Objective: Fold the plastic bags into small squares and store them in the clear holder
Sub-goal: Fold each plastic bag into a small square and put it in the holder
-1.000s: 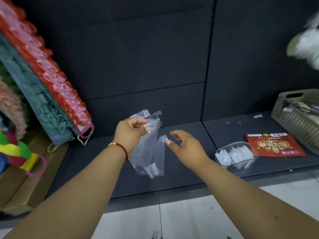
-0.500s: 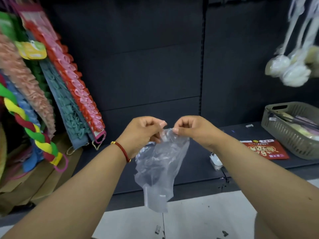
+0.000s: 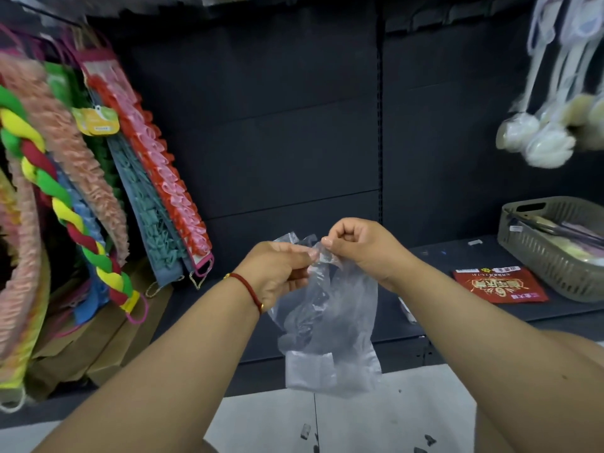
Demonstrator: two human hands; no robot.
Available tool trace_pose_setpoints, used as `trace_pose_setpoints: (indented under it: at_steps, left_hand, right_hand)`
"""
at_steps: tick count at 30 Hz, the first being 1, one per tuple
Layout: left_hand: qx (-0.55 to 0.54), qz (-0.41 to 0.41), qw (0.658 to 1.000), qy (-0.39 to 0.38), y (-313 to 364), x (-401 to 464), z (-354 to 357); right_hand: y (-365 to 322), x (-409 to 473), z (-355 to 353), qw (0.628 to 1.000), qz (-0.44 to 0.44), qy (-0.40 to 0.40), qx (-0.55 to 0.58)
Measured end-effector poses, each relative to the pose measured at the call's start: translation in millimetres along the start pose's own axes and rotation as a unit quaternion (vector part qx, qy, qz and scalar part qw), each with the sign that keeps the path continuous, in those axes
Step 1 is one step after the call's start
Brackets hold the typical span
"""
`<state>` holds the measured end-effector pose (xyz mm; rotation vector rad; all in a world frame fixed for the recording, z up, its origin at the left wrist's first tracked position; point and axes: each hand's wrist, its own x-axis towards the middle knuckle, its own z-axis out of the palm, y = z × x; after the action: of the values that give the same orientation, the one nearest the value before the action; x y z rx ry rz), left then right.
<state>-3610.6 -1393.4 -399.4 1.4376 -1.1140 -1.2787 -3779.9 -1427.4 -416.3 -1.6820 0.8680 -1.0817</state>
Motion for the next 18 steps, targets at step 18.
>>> trace_pose_setpoints:
  at_steps: [18]
  left_hand:
    - [-0.171, 0.065, 0.983, 0.014, -2.6, 14.8, -52.2]
  right_hand:
    - [47.0, 2.0, -37.4, 0.991, 0.091, -0.102, 0.01]
